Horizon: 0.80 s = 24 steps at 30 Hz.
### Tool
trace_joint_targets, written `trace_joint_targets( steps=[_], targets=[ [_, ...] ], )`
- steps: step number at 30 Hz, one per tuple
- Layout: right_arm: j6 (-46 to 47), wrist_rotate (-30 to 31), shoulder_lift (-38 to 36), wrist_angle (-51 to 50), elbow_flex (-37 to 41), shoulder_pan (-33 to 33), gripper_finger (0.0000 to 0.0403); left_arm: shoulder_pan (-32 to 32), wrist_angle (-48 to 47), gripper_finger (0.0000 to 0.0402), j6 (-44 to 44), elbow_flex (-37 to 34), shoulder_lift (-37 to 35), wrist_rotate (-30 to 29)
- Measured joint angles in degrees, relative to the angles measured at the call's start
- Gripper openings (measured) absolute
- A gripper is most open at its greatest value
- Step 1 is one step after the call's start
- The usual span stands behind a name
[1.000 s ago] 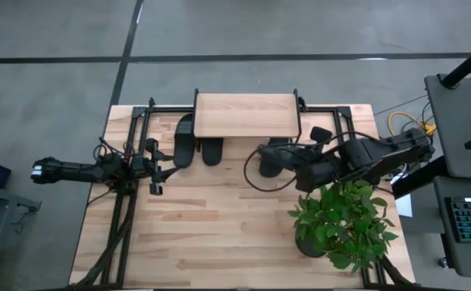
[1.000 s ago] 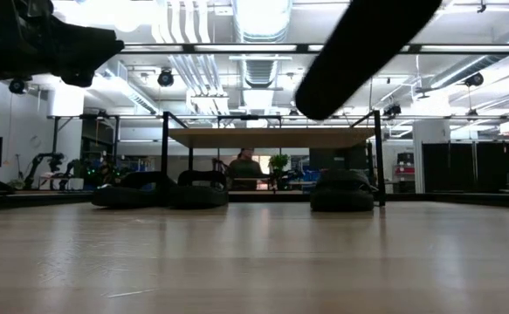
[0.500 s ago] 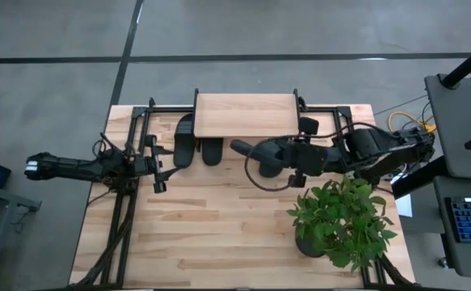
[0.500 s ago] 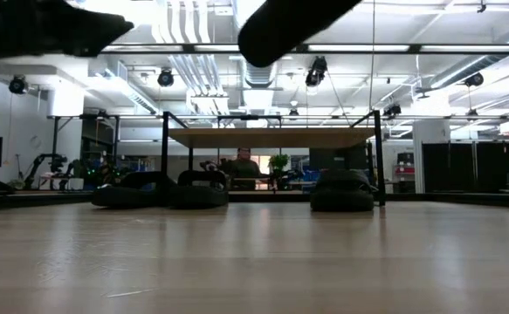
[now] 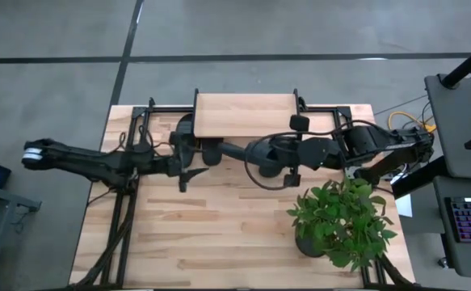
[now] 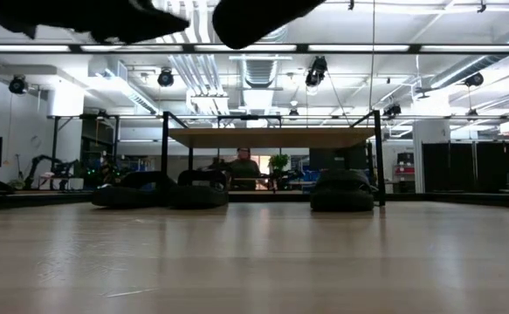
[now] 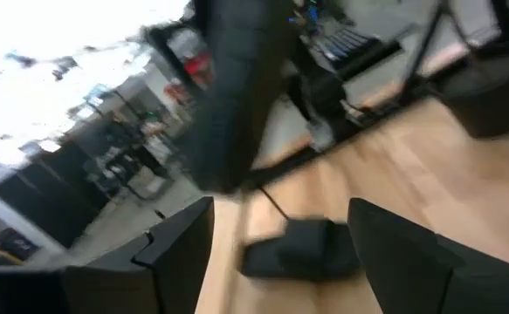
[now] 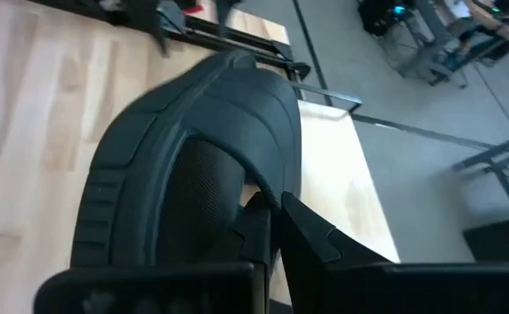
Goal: Pick and place slides into the shelf
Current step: Put the black slipper on the shelf
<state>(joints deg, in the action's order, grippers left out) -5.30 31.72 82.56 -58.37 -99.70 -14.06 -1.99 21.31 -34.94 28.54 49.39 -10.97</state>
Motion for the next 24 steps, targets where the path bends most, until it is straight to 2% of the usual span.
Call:
trace_joint_targets(
  steps=[4, 11, 16, 19, 24],
  targets=[
    [-0.8, -1.7, 0.0, 0.6, 0.0, 0.0, 0.0008, 1.2, 2.3, 0.0249, -1.2, 1.7, 5.0, -0.2],
    [-1.4, -2.2, 0.0, 0.7, 0.0, 0.0, 0.0008, 2.9, 11.1, 0.0249, -3.0, 1.9, 9.0, 0.2],
    [-1.9, -2.2, 0.0, 0.8, 0.0, 0.0, 0.0008, 3.5, 15.4, 0.0249, -2.9, 1.8, 10.8, 5.5],
    [-2.2, -2.2, 0.0, 0.8, 0.0, 0.0, 0.0008, 3.5, 18.9, 0.0249, -2.9, 1.8, 12.4, 6.2],
    [-2.6, -2.2, 0.0, 1.2, 0.0, 0.0, 0.0008, 3.6, 19.2, 0.0249, -1.5, 3.7, 15.6, 9.5]
  ],
)
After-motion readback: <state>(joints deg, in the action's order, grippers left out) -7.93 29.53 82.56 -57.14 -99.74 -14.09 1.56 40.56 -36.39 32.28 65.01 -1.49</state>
